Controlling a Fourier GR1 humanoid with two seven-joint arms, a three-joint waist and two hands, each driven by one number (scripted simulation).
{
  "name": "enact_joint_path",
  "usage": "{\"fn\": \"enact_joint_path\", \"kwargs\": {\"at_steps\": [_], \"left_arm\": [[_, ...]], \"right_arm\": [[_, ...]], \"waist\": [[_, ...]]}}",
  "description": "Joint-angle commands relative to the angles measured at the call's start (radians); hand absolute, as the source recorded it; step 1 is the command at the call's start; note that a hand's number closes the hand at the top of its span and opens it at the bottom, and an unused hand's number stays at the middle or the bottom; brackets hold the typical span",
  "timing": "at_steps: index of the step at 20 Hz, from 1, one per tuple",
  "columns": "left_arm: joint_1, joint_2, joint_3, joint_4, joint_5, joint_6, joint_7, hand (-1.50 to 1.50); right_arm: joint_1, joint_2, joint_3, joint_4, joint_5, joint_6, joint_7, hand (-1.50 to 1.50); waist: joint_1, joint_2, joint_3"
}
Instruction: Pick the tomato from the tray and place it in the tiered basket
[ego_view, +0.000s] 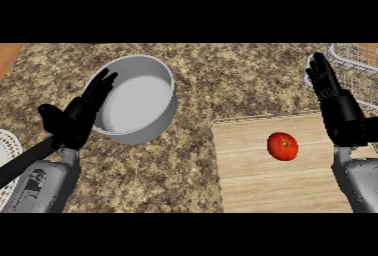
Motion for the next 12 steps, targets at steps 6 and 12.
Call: {"fn": "enact_joint_path", "kwargs": {"at_steps": [6, 12], "left_arm": [[0.28, -0.009, 0.046, 0.05, -0.074, 0.142, -0.007, 0.0], [0.362, -0.05, 0.044, 0.016, -0.051, 0.142, -0.015, 0.0]], "right_arm": [[0.07, -0.119, -0.246, -0.151, 0.179, -0.361, 0.097, 1.5], [0.223, 0.124, -0.435, -0.171, 0.176, -0.764, 0.132, -1.5]], "waist": [[-0.025, -0.045, -0.021], [-0.063, -0.04, -0.018]]}}
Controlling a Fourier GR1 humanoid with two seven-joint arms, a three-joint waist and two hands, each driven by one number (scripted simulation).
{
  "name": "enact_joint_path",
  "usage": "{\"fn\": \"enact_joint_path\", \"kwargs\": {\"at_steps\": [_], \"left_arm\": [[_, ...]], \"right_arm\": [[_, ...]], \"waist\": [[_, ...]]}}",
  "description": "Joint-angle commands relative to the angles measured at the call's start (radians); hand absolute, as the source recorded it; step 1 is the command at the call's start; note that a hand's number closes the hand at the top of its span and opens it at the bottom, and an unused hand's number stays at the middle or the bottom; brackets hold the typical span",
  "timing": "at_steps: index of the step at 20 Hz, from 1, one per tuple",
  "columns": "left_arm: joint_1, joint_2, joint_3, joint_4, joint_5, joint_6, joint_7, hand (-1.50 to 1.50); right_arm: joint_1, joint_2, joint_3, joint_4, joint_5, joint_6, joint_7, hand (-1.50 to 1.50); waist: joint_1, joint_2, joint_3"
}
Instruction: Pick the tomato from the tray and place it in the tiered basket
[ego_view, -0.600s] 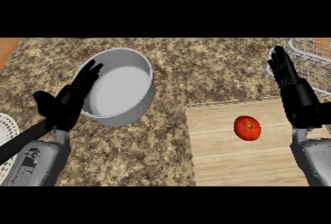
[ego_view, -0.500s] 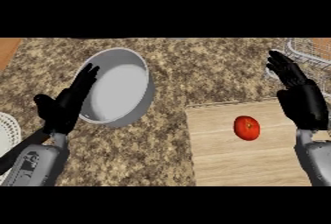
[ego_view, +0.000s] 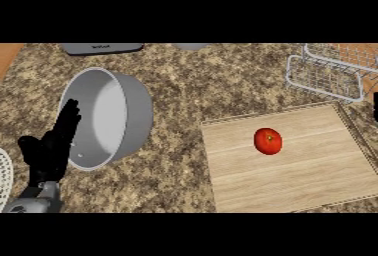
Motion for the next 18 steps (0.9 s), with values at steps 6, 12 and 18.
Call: {"fn": "enact_joint_path", "kwargs": {"at_steps": [6, 12, 18], "left_arm": [[0.143, -0.07, -0.052, 0.057, -0.03, 0.023, -0.025, 0.0], [0.12, -0.077, -0.074, -0.001, -0.042, 0.026, -0.002, 0.0], [0.117, -0.089, -0.098, -0.024, -0.067, 0.034, -0.002, 0.0]], "right_arm": [[0.275, 0.138, 0.089, -0.343, 0.137, -0.16, 0.125, -1.5], [0.46, 0.031, 0.262, -0.356, 0.248, 0.034, 0.355, -1.5], [0.519, -0.089, 0.322, -0.414, 0.411, 0.149, 0.62, -1.5]], "waist": [[0.031, 0.023, -0.023], [0.05, 0.039, -0.029], [0.087, 0.054, -0.034]]}}
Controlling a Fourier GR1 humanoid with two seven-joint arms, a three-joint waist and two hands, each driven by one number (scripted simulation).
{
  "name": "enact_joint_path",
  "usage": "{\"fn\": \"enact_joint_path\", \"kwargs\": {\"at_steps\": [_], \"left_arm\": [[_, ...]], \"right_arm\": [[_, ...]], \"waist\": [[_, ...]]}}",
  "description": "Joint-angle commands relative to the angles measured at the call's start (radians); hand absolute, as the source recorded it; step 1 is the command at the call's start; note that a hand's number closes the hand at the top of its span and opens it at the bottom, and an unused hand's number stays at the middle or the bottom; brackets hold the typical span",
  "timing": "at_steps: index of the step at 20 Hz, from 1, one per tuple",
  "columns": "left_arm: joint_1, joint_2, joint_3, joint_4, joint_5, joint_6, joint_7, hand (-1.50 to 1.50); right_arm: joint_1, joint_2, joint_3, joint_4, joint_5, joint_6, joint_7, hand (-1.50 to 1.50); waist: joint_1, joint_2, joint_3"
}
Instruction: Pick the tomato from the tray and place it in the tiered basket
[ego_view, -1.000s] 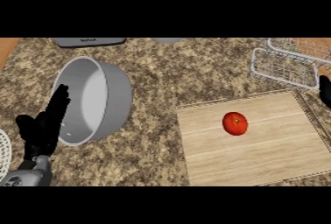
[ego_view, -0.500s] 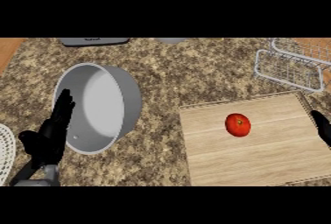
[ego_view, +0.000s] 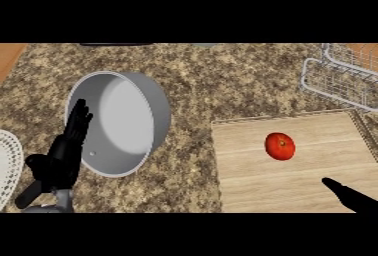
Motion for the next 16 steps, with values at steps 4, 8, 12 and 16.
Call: {"fn": "enact_joint_path", "kwargs": {"at_steps": [4, 8, 12, 16], "left_arm": [[0.077, -0.033, -0.041, 0.103, -0.015, 0.002, 0.049, 0.0], [0.106, -0.034, -0.054, 0.092, -0.01, -0.017, 0.048, 0.0], [0.083, -0.028, -0.053, 0.112, -0.015, -0.03, 0.047, 0.0], [0.067, -0.046, -0.058, 0.108, -0.027, -0.011, 0.052, 0.0]], "right_arm": [[0.072, -0.124, 0.046, -0.106, 0.213, 0.141, 0.338, -1.5], [0.009, -0.094, 0.08, -0.158, 0.344, 0.185, 0.529, -1.5], [-0.054, -0.094, 0.109, -0.179, 0.447, 0.291, 0.675, -1.5], [-0.087, -0.078, 0.155, -0.154, 0.523, 0.416, 0.755, -1.5]], "waist": [[0.018, 0.027, -0.022], [0.056, 0.024, -0.018], [0.066, 0.027, -0.016], [0.069, 0.026, -0.013]]}}
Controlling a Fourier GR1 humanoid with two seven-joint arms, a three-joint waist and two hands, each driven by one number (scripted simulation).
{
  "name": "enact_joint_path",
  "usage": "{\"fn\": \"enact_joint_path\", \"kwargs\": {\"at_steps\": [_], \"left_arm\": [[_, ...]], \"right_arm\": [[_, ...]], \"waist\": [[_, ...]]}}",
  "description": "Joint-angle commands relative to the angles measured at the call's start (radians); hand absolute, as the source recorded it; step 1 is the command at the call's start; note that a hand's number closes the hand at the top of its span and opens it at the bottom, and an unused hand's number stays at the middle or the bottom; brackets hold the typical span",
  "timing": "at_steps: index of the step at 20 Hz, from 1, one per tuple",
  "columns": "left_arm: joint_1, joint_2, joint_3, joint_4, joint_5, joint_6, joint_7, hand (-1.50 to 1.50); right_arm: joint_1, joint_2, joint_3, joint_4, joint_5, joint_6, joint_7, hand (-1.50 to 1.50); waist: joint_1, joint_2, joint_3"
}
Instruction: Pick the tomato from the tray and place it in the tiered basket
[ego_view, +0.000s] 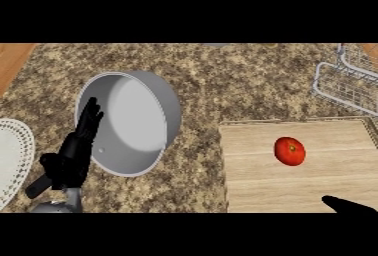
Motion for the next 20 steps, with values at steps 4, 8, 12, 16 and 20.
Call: {"fn": "enact_joint_path", "kwargs": {"at_steps": [4, 8, 12, 16, 20], "left_arm": [[0.089, -0.021, -0.028, 0.105, -0.001, -0.01, 0.042, 0.0], [0.104, -0.022, -0.042, 0.11, -0.015, -0.013, 0.048, 0.0], [0.078, -0.03, -0.024, 0.118, -0.017, 0.001, 0.059, 0.0], [0.091, -0.033, -0.024, 0.123, -0.024, 0.0, 0.044, 0.0], [0.11, -0.035, -0.021, 0.111, -0.021, -0.004, 0.043, 0.0]], "right_arm": [[-0.071, 0.042, 0.061, -0.003, 0.096, 0.224, 0.28, -1.5], [-0.134, 0.121, 0.093, 0.048, 0.141, 0.265, 0.318, -1.5], [-0.217, 0.209, 0.123, 0.088, 0.187, 0.297, 0.335, -1.5], [-0.285, 0.274, 0.108, 0.145, 0.211, 0.363, 0.342, -1.5], [-0.297, 0.336, 0.09, 0.212, 0.207, 0.439, 0.354, -1.5]], "waist": [[0.011, 0.019, -0.019], [0.019, 0.019, -0.016], [0.007, 0.014, -0.013], [0.006, 0.014, -0.014], [0.008, 0.016, -0.015]]}}
